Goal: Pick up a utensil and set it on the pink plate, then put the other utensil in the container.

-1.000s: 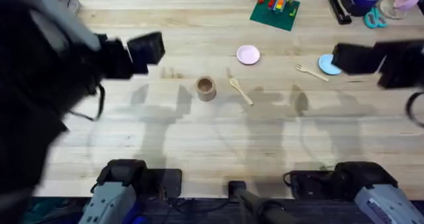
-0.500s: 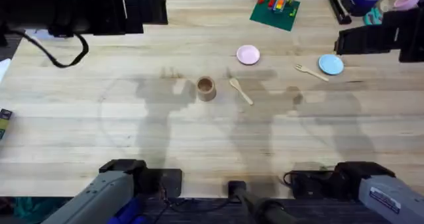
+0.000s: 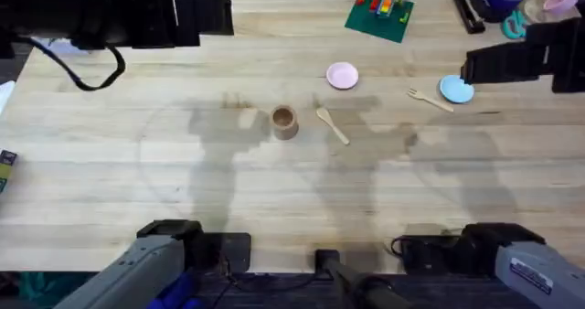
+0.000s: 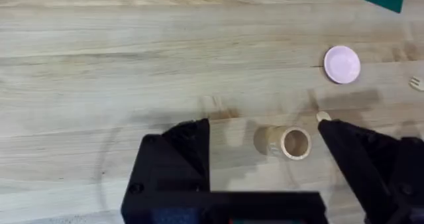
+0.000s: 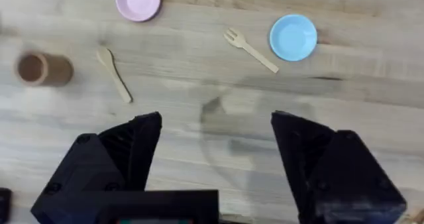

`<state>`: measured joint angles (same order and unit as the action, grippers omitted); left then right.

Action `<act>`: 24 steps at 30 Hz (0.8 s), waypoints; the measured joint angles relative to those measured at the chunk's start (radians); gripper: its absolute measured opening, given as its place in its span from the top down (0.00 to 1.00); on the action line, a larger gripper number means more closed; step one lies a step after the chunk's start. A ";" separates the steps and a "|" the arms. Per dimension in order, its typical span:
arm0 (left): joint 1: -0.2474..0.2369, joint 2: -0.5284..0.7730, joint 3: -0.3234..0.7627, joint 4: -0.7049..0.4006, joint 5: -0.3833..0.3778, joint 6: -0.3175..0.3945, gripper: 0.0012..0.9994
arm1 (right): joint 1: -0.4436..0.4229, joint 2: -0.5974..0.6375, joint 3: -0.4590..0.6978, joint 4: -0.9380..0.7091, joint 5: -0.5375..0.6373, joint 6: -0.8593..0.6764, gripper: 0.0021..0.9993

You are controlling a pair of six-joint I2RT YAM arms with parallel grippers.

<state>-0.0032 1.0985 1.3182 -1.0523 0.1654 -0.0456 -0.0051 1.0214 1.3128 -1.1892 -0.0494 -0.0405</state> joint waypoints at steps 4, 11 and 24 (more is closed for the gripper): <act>0.000 0.000 0.000 0.000 0.000 0.000 0.01 | 0.000 0.017 0.003 -0.001 0.000 -0.071 0.00; 0.000 0.000 0.000 0.000 0.000 0.000 0.01 | 0.000 0.129 0.004 -0.001 0.000 -0.202 0.00; 0.000 0.000 0.000 0.000 0.000 0.000 0.01 | 0.000 0.332 0.004 0.162 0.001 -0.356 0.00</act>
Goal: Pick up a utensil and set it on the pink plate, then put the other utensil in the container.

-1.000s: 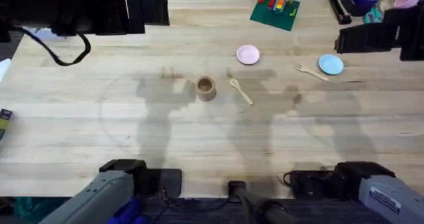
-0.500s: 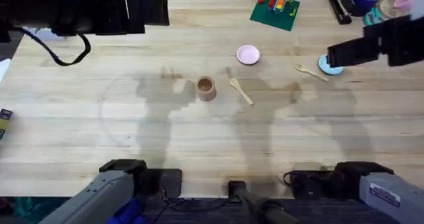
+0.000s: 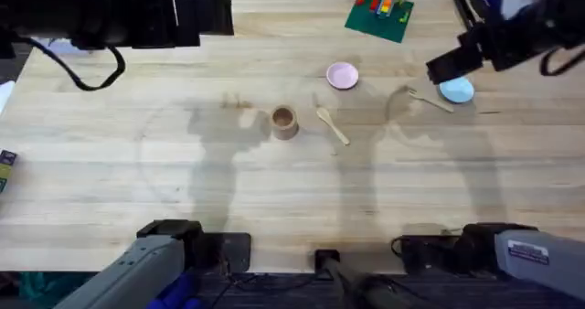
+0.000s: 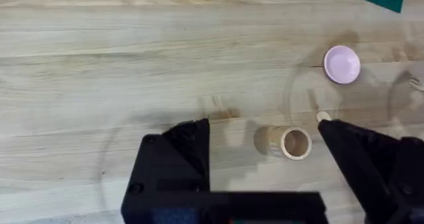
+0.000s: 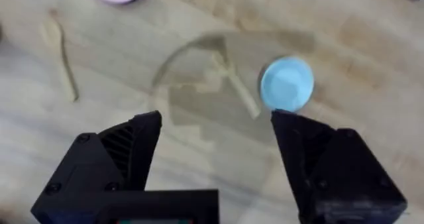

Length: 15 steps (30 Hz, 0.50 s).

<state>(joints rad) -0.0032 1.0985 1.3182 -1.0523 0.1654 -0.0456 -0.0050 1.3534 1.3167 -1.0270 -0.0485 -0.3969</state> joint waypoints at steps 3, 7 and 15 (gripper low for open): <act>0.000 0.000 0.000 0.000 0.000 0.000 0.01 | 0.000 0.054 0.000 0.080 0.001 -0.056 0.00; 0.000 0.000 0.000 0.000 0.000 0.000 0.01 | 0.000 0.108 0.000 0.114 0.022 -0.186 0.00; 0.000 0.000 0.000 0.000 0.000 0.000 0.01 | 0.000 0.178 0.000 0.126 0.050 -0.358 0.00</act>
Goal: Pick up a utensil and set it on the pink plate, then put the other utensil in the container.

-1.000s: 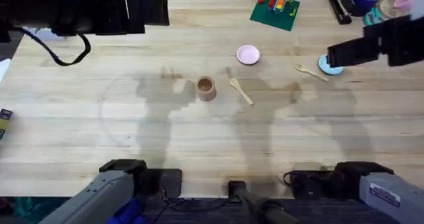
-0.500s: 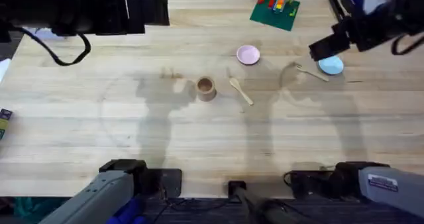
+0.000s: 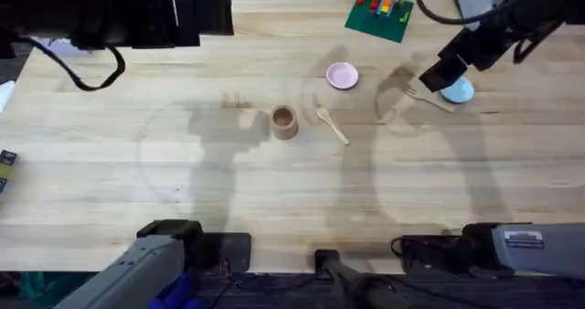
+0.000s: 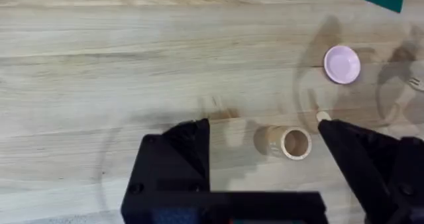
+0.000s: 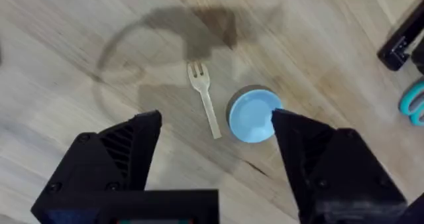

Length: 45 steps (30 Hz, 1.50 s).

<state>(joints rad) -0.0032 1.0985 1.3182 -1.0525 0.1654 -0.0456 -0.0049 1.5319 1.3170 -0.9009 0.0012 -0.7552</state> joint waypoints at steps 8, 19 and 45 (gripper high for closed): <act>0.000 0.000 0.000 0.000 0.000 0.000 0.01 | 0.000 0.061 0.000 0.004 0.007 -0.062 0.00; 0.000 0.000 0.000 0.000 0.000 0.000 0.01 | 0.000 0.200 0.000 -0.012 0.022 -0.095 0.00; 0.000 0.000 0.000 0.000 0.000 0.000 0.01 | -0.041 0.342 0.000 0.036 -0.006 -0.219 0.00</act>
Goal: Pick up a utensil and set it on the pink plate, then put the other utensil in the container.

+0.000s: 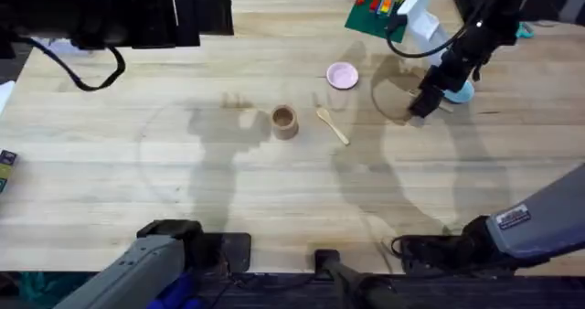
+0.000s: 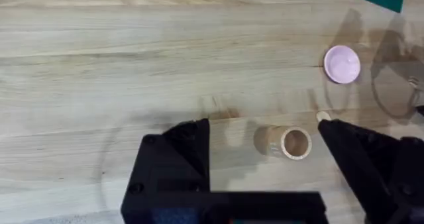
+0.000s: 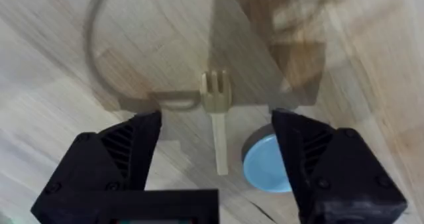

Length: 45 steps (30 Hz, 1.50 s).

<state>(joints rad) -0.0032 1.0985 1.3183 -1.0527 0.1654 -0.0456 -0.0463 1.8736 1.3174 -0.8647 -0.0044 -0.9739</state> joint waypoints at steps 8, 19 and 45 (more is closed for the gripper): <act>0.000 0.000 0.000 0.000 0.000 0.000 0.01 | 0.000 0.013 0.002 0.004 -0.003 -0.003 0.00; 0.000 0.000 0.000 0.000 0.000 0.000 0.01 | 0.000 0.018 0.010 -0.014 -0.012 -0.007 0.36; 0.000 0.000 0.000 0.000 0.000 0.000 0.01 | 0.000 0.018 0.015 -0.052 -0.023 0.020 0.97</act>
<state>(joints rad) -0.0032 1.0985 1.3182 -1.0527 0.1654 -0.0456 -0.0463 1.8918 1.3327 -0.9167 -0.0269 -0.9538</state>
